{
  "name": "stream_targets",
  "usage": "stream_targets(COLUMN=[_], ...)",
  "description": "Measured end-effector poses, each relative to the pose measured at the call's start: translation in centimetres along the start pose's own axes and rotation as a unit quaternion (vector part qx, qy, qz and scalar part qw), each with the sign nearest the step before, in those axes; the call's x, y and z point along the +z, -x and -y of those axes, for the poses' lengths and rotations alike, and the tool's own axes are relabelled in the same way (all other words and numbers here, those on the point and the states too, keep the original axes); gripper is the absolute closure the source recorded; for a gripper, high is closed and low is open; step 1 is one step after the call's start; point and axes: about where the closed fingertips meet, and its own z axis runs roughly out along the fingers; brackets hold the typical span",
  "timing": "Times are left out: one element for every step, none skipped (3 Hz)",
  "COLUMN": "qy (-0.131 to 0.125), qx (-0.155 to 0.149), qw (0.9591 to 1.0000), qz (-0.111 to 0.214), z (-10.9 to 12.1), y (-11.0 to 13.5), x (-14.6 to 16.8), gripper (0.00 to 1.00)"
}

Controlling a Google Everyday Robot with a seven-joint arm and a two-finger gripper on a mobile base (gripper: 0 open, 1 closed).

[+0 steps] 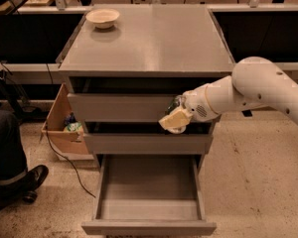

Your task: Place green can into bottom drawer

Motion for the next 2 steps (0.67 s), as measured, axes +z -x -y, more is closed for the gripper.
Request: stream_targets(qy=[-0.006,-0.011], qx=[-0.017,-0.03], qw=[0.9998,0.9992], qz=[-0.008,-0.024], z=[-0.2,0.6], y=[-2.5,-7.5], x=[1.9,5.7], gripper=[1.0,1.0])
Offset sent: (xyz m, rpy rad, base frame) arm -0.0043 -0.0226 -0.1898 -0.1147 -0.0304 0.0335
